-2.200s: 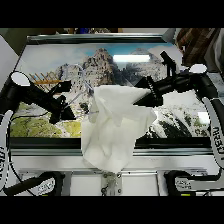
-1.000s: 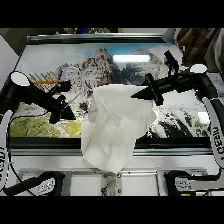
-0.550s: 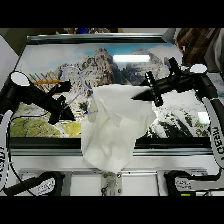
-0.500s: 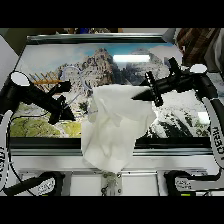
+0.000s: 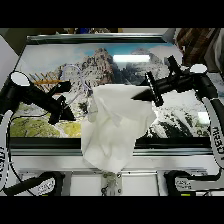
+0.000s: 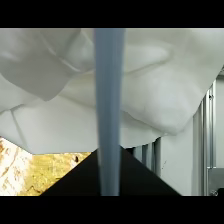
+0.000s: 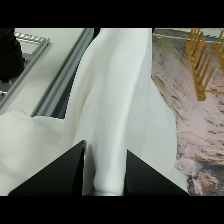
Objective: Fold the clothes and pants, and hang the long-sleeved shirts on hangers.
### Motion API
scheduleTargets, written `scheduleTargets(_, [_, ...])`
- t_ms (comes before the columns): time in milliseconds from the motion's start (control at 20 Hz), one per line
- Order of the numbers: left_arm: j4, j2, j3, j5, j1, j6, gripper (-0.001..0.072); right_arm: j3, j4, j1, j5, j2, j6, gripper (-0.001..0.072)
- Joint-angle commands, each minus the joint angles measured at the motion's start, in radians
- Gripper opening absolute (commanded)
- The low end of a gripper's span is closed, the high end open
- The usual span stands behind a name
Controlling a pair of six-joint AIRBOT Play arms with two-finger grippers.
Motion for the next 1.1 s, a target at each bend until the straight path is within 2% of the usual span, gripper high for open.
scheduleTargets(0, [0.000,0.000,0.000,0.004,-0.001,-0.003,0.0015,0.000,0.000,0.001,-0.005,0.000,0.115,0.0033])
scheduleTargets(100, [0.000,0.000,0.000,0.004,-0.001,-0.003,0.0016,0.000,0.000,0.001,-0.005,0.000,0.155,0.0033])
scheduleTargets(500, [0.001,0.000,0.000,0.003,-0.001,-0.013,0.0016,0.000,0.000,0.001,-0.005,0.000,0.154,0.0032])
scheduleTargets(700, [0.001,0.000,0.000,0.011,0.001,-0.150,0.0018,0.000,0.000,0.000,-0.005,0.000,0.154,0.0031])
scheduleTargets(750, [0.001,0.000,0.000,0.012,0.002,-0.185,0.0122,0.000,0.000,-0.001,-0.005,0.000,0.154,0.0031])
scheduleTargets(800, [0.001,0.000,0.000,0.022,0.003,-0.233,0.0341,0.000,0.000,-0.001,-0.005,0.000,0.154,0.0031])
scheduleTargets(900, [0.001,0.000,0.000,0.057,0.005,-0.340,0.0347,0.000,0.000,-0.001,-0.005,0.000,0.154,0.0031])
scheduleTargets(1050, [0.001,0.000,0.001,0.066,0.007,-0.363,0.0346,0.000,0.000,-0.001,-0.005,0.000,0.154,0.0030])
